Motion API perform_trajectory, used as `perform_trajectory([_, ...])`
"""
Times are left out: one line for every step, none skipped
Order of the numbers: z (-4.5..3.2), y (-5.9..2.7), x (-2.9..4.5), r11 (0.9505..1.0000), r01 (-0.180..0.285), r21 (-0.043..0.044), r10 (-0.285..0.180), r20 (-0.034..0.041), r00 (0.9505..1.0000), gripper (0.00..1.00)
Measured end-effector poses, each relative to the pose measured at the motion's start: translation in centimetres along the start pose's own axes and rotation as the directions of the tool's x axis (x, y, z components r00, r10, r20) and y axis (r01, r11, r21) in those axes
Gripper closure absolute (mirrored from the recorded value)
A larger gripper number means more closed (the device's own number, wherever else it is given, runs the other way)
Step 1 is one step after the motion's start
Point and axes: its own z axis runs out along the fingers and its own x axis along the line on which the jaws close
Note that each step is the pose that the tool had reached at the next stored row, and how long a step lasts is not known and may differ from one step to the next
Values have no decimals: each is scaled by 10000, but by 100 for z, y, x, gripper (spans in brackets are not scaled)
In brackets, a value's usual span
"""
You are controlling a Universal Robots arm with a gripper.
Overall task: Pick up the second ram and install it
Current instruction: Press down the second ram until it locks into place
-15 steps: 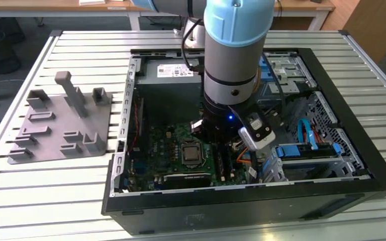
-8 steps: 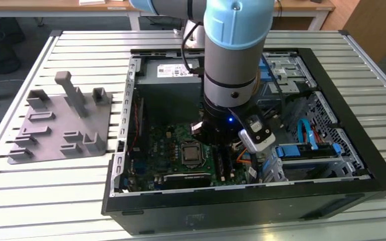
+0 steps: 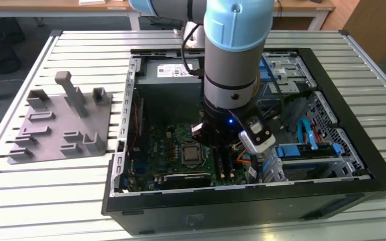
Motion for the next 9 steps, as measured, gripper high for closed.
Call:
perform_trajectory([-13, 1, -1, 10000, -1, -12, 1, 5, 10000, 90])
perform_trajectory([-41, -1, -3, 10000, -1, -13, 1, 6, 10000, 90])
perform_trajectory([-88, -3, -5, 10000, -1, -3, 1, 2, 10000, 90])
perform_trajectory([-134, -4, -7, 10000, -1, -2, 1, 1, 10000, 90])
perform_trajectory([-178, -5, -10, 10000, -1, -4, 1, 1, 10000, 90])
perform_trajectory([-206, -6, -11, 10000, 0, -3, 0, 0, 10000, 90])
perform_trajectory([-212, -2, -13, 10000, 1, -7, -1, 1, 10000, 90])
perform_trajectory([-213, 10, -13, 10000, 0, -7, 0, 1, 10000, 90])
perform_trajectory([-215, 27, -13, 10000, 1, -5, -1, 1, 10000, 90])
